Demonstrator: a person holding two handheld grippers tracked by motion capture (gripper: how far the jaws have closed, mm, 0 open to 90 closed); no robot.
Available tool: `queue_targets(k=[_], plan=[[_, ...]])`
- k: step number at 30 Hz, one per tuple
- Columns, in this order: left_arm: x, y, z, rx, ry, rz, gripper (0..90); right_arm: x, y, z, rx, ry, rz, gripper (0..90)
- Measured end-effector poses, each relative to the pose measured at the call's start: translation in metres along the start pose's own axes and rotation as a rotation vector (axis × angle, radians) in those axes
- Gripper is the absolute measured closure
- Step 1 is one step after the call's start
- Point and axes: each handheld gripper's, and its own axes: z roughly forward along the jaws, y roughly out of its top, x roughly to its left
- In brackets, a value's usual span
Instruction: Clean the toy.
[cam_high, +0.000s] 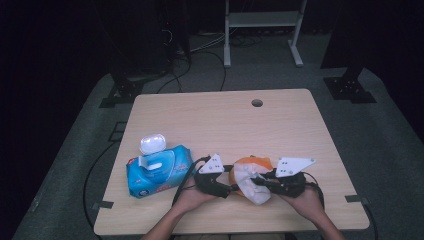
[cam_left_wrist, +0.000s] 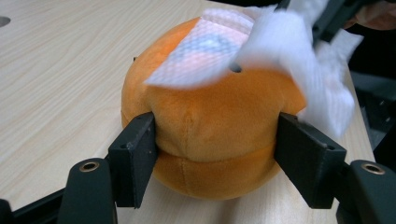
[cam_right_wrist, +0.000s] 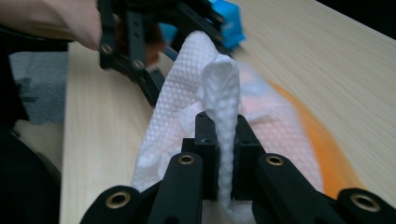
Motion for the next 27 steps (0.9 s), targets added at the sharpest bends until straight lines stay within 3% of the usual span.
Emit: queue_targets(k=[1,5,7,8,10,11,13,14,15,17,19,20,22,27], plan=[[0.001,0.000,0.000,-0.005,0.000,-0.002,31.0,-0.002,-0.002,-0.004,0.000,-0.009,0.006,83.5],[0.001,-0.002,0.002,-0.006,-0.002,-0.017,29.2,-0.021,-0.018,-0.027,-0.001,-0.091,0.105,83.2],[0.001,0.000,0.002,-0.014,-0.003,-0.042,23.1,-0.024,-0.023,-0.025,0.013,-0.074,0.135,83.2],[0.002,0.001,0.002,-0.029,-0.008,-0.065,18.4,-0.023,-0.024,-0.022,0.023,-0.056,0.131,83.2],[0.002,0.001,0.002,-0.040,-0.025,-0.091,18.3,-0.018,-0.022,-0.017,0.036,-0.006,0.114,83.3],[0.001,0.001,0.002,-0.037,-0.018,-0.086,21.9,-0.015,-0.019,-0.016,0.045,-0.005,0.093,83.3],[-0.001,0.001,0.002,-0.049,-0.027,-0.079,28.3,-0.011,-0.011,-0.018,0.008,0.000,0.087,83.4],[-0.005,0.002,0.003,-0.051,-0.015,-0.052,29.3,-0.008,-0.007,-0.017,-0.011,0.002,0.080,83.4],[-0.009,0.004,0.004,-0.049,-0.008,-0.023,29.8,-0.003,0.003,-0.015,-0.028,-0.002,0.042,83.5],[-0.021,0.008,0.006,-0.043,0.013,0.074,30.8,0.007,0.017,-0.006,-0.044,0.003,0.001,83.4],[-0.027,0.009,0.007,-0.026,0.028,0.137,31.8,0.012,0.024,0.004,-0.015,0.004,-0.033,83.4],[-0.028,0.008,0.007,-0.019,0.031,0.150,32.2,0.012,0.024,0.008,0.006,0.002,-0.043,83.4],[-0.025,0.006,0.006,-0.016,0.027,0.139,32.8,0.006,0.016,0.008,0.011,0.012,-0.016,83.5],[-0.019,0.003,0.005,-0.041,0.010,0.072,28.7,-0.018,-0.007,-0.020,0.013,-0.065,0.077,83.4]])
